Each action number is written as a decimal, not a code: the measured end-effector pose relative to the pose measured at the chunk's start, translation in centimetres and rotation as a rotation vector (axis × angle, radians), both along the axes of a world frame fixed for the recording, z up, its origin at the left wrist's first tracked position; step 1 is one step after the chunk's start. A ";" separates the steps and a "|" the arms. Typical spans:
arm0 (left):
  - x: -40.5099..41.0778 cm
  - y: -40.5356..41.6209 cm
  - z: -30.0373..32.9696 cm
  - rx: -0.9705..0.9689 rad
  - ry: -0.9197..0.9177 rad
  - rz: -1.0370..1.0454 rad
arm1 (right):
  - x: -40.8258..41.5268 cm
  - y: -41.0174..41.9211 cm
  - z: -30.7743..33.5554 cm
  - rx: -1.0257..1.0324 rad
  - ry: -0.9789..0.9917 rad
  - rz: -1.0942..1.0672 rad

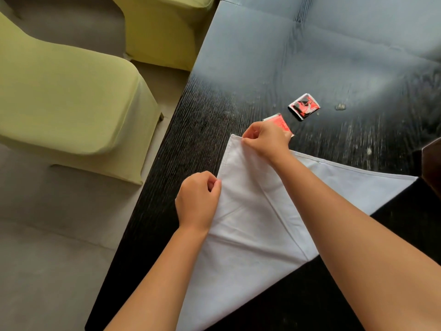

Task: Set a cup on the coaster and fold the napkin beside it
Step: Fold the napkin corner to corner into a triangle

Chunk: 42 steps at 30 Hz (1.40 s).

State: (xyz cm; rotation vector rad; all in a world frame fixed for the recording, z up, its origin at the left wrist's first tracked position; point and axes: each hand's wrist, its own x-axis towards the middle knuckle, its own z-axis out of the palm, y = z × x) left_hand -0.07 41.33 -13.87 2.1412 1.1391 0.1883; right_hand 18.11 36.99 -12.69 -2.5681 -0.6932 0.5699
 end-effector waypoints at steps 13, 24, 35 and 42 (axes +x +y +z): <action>-0.4 -5.7 2.1 0.148 -0.157 -0.162 | -3.5 -14.9 1.9 0.340 -0.363 -0.776; -1.9 -15.4 -2.5 0.375 0.267 -0.701 | -0.9 -23.8 0.9 0.257 0.144 -1.218; -2.6 -14.4 -2.5 0.481 0.204 -0.992 | -4.8 -31.0 2.2 0.430 0.474 -1.524; -4.4 -13.6 -2.4 0.613 0.061 -1.413 | -17.3 -38.5 2.4 0.593 0.630 -1.671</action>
